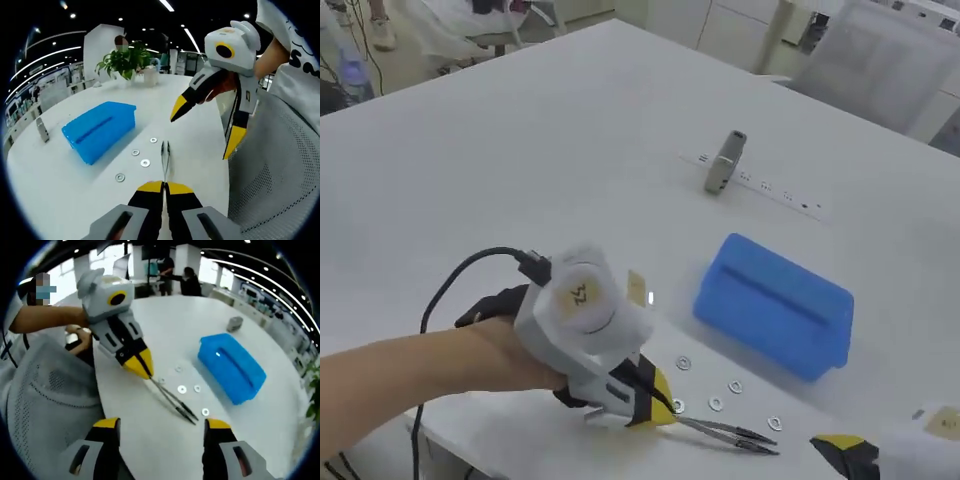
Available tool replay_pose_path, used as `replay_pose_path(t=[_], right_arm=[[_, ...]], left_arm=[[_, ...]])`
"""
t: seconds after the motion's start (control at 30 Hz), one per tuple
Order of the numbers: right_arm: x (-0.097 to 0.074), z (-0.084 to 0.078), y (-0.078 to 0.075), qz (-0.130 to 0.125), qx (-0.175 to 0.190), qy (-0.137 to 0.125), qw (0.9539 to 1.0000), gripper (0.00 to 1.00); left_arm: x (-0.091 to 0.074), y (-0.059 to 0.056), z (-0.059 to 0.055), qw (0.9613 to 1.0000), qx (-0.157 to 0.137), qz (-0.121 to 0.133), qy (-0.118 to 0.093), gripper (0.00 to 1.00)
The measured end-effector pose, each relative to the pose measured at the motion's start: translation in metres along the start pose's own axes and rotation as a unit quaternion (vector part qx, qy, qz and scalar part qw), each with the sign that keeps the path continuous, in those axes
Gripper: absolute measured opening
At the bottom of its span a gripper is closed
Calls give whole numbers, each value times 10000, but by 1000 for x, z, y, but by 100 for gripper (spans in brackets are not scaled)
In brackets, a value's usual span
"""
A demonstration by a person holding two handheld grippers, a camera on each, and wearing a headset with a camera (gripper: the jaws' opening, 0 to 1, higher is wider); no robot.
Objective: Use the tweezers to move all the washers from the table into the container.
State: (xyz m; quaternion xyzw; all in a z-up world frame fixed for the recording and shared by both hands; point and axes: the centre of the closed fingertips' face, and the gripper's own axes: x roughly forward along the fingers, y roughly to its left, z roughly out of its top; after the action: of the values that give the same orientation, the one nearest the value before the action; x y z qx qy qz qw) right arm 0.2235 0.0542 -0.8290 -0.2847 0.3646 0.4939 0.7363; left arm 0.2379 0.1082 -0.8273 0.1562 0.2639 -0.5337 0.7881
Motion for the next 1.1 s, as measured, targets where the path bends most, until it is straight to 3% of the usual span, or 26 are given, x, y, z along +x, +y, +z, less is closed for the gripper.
replay_pose_path(t=[0.07,0.1,0.17,0.27,0.37,0.4,0.53,0.63,0.77,0.83,0.97,1.1], right_arm=[[6,2,-1,53,-237,62,9997,58],[10,3,0,120,-269,83,9995,52],[15,7,-2,126,-292,99,9994,46],[21,17,-1,231,-280,-16,9993,41],[24,23,3,333,-303,-58,9990,34],[24,26,4,348,-333,-96,9988,33],[24,38,4,423,-167,-409,9981,26],[22,46,3,410,-47,-615,9973,25],[19,54,3,422,97,-828,9956,22],[18,57,3,404,109,-912,9950,17],[18,60,2,332,88,-989,9945,9],[16,63,-1,281,160,-1104,9934,12]], left_arm=[[-6,1,9,9999,82,126,-5,0],[-11,5,10,9993,117,324,157,0],[-16,2,20,9992,140,361,102,0],[-26,-3,45,9985,256,480,-53,0],[-30,-8,58,9976,513,459,112,0],[-31,-8,58,9967,596,465,285,0],[-33,-10,67,9967,667,285,370,0],[-36,-13,76,9945,939,94,463,0],[-34,-14,78,9890,1258,-100,778,0],[-33,-14,76,9841,1492,-227,941,0],[-28,-15,82,9790,1738,-367,999,0],[-25,-15,79,9765,1821,-472,1049,0]])
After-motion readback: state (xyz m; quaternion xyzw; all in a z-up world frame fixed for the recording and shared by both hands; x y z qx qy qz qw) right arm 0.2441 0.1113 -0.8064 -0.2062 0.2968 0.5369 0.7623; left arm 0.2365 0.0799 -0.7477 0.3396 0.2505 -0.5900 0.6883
